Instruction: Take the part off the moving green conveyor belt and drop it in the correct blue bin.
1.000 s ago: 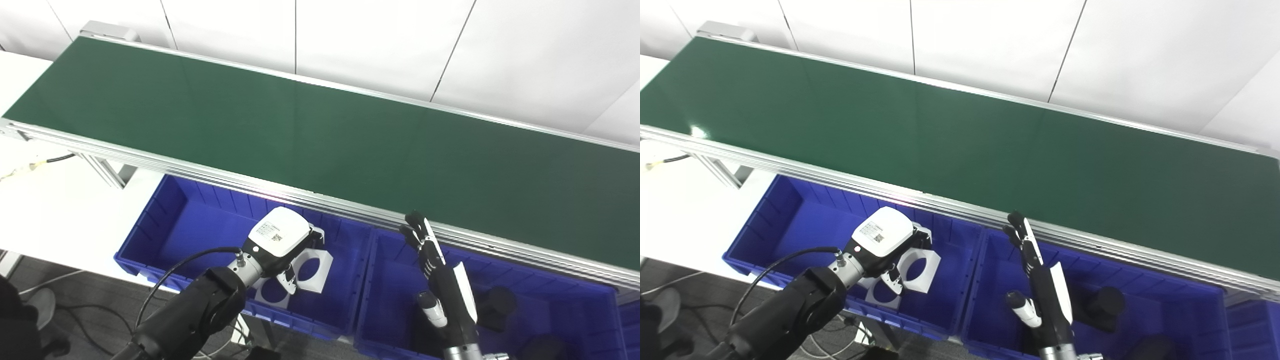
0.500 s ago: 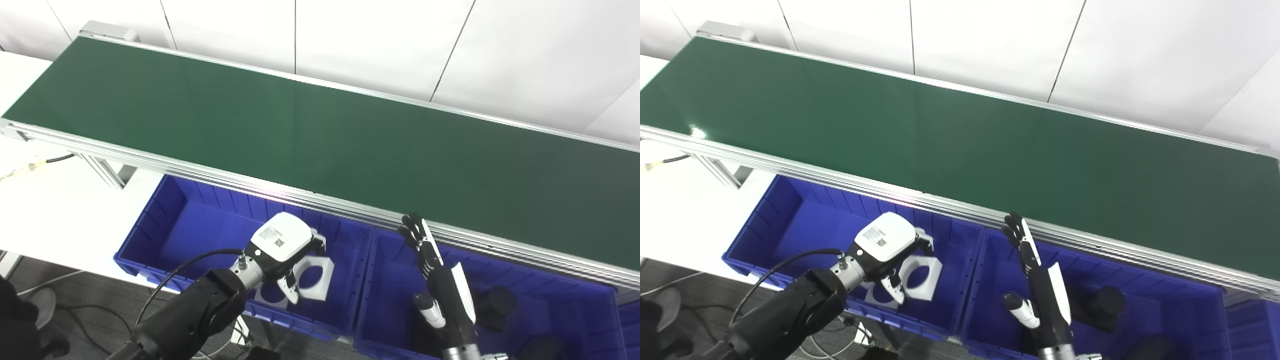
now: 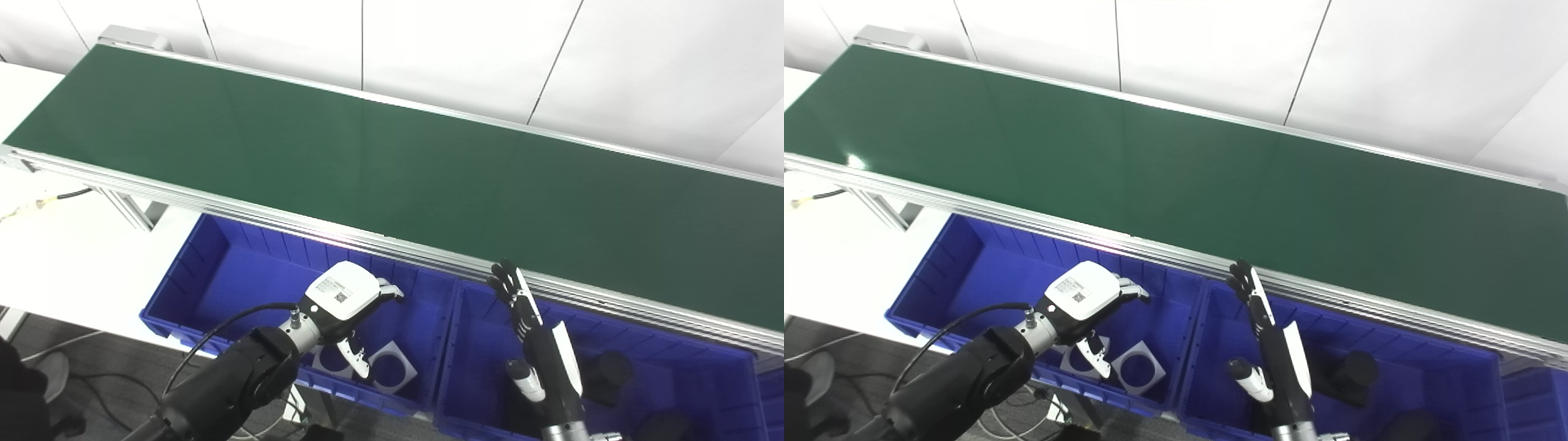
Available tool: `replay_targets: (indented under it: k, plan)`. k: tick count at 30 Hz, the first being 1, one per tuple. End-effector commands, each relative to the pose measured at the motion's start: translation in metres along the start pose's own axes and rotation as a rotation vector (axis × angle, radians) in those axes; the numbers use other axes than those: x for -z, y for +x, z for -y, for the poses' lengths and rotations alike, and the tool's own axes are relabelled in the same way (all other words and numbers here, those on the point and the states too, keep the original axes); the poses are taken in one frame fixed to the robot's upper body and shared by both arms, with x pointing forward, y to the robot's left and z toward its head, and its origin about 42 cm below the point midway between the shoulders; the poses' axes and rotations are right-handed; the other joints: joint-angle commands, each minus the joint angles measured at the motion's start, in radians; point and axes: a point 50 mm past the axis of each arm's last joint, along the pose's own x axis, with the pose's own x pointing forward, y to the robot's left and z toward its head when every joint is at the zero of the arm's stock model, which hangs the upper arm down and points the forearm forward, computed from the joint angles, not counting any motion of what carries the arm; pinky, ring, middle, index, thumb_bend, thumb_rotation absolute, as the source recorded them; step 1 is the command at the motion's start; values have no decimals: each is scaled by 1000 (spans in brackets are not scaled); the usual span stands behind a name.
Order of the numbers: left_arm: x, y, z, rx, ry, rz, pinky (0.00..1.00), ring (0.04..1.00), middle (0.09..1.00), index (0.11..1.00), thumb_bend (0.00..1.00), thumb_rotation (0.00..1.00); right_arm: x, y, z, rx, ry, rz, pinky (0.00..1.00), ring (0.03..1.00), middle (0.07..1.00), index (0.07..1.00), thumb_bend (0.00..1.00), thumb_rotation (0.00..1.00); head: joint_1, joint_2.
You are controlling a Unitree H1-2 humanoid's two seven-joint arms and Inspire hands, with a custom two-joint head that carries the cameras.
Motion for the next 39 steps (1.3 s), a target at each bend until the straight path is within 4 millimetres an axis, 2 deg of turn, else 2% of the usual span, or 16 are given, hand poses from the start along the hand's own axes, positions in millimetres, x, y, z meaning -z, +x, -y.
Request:
replay_targets:
  k: [1,4,7,10,12,15,18,19,20,23,27,29,32,35,39]
  plan:
    - [-1,3,-20,-104,-12,21,576,682,765,747,1000,366,-7,3,0,9,0,45,936,921,949,987,910,1000,-4,-4]
    - [-7,-1,-29,-157,-83,39,570,676,763,743,1000,359,-6,2,0,7,0,41,942,923,950,988,912,1000,-24,-11]
    - [-16,-9,-42,-217,-219,65,569,680,761,737,998,415,-4,2,-1,3,-1,31,968,933,950,990,926,1000,-62,-19]
    - [-28,-18,-52,-262,-421,90,580,693,765,738,980,468,-2,2,-2,0,3,29,983,940,956,991,917,1000,-96,-30]
    - [-41,-27,-57,-282,-644,108,598,706,760,731,959,489,0,1,-2,11,-3,22,983,942,959,991,928,1000,-108,-38]
    - [-52,-33,-56,-314,-868,183,612,714,758,731,922,501,4,1,-1,29,-12,19,941,933,958,995,920,1000,-122,-48]
    - [-56,-32,-47,-353,-1024,259,671,759,797,754,902,538,10,1,-1,46,-11,11,953,944,964,999,913,1000,-149,-78]
    - [-56,-31,-43,-364,-1054,272,719,794,826,773,898,554,11,1,-1,50,-12,9,967,956,967,999,910,1000,-149,-78]
    - [-55,-29,-38,-369,-1079,279,736,807,836,780,896,559,13,1,-2,54,-8,6,971,960,968,1000,909,1000,-160,-94]
    - [-47,-19,-22,-376,-1113,292,829,886,897,844,932,673,21,1,-5,66,10,-2,989,978,974,994,900,1000,-189,-137]
    - [-40,-3,-10,-348,-1174,286,899,933,934,881,960,745,29,-1,-9,99,29,-23,978,977,978,985,895,1000,-209,-168]
    - [-39,6,-5,-332,-1190,274,924,949,949,895,965,778,32,-3,-9,124,35,-34,970,981,982,980,888,1000,-215,-179]
    - [-39,14,3,-310,-1207,251,955,978,979,913,969,877,34,-5,-11,162,33,-45,978,989,997,989,883,1000,-231,-187]
    - [-40,18,10,-280,-1229,243,954,987,993,928,951,899,35,-5,-11,178,19,-47,989,995,1000,998,870,1000,-231,-187]
    - [-39,19,18,-247,-1243,230,982,1000,1000,960,918,937,36,-4,-17,187,14,-48,1000,1000,1000,1000,877,1000,-283,-190]
